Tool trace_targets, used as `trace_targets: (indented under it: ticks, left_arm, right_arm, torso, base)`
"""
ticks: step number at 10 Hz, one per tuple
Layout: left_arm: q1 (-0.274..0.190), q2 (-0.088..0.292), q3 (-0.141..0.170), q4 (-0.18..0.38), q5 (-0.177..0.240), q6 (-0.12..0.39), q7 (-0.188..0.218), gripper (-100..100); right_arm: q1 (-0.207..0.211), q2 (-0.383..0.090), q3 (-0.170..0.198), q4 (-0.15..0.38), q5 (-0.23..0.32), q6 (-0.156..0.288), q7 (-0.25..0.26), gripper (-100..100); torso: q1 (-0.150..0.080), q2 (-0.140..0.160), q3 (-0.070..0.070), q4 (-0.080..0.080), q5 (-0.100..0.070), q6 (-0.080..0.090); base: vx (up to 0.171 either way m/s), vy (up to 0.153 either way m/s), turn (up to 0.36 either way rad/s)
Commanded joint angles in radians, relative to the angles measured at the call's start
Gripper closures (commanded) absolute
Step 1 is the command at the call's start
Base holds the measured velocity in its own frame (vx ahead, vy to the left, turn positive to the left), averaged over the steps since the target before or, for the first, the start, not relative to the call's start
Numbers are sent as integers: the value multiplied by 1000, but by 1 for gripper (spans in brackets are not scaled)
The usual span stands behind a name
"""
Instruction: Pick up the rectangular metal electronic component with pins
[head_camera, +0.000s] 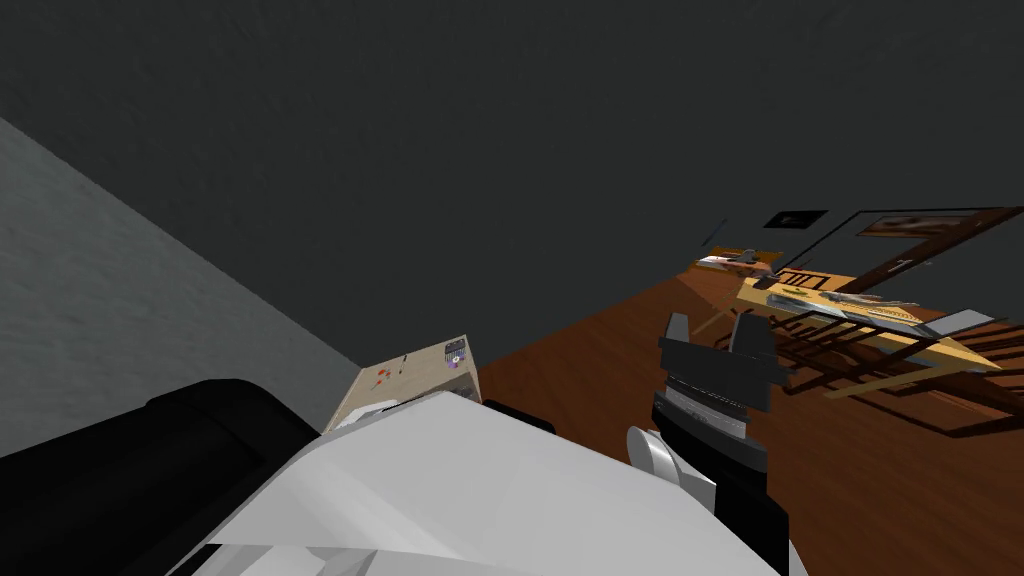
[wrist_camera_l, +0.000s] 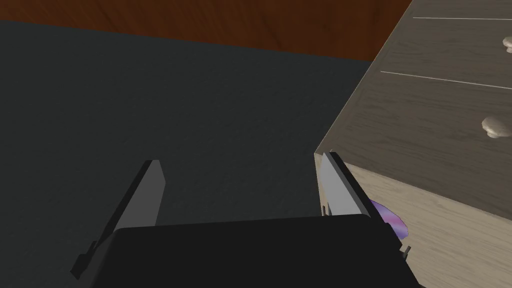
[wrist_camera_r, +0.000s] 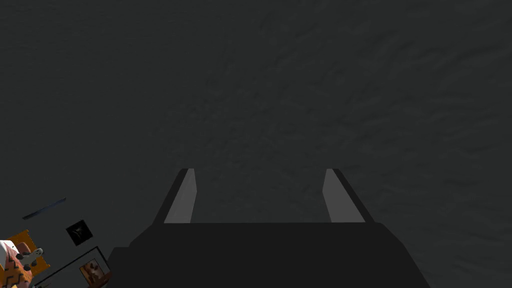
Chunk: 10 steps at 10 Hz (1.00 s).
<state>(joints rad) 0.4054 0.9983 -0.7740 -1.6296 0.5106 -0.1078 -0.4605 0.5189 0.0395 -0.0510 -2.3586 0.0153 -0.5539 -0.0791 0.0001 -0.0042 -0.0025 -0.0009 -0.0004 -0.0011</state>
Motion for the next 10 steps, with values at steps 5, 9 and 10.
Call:
trace_targets:
  ticks: [5,9,10]
  left_arm:
    - [-41,35,-75,127,76,106,-24,-100]
    - [-82,61,-140,236,140,184,-34,-100]
    - [-95,67,-158,266,158,208,-36,-100]
  right_arm:
    - [0,0,0,0,0,0,0,0]
    - [0,0,0,0,0,0,0,0]
    - [0,0,0,0,0,0,0,0]
  torso:
    - [0,1,1,0,0,1]
    - [3,-1,0,0,1,0]
    - [2,1,0,0,1,-1]
  base:
    - [65,20,-194]
    - [80,50,-237]
    - [48,54,-140]
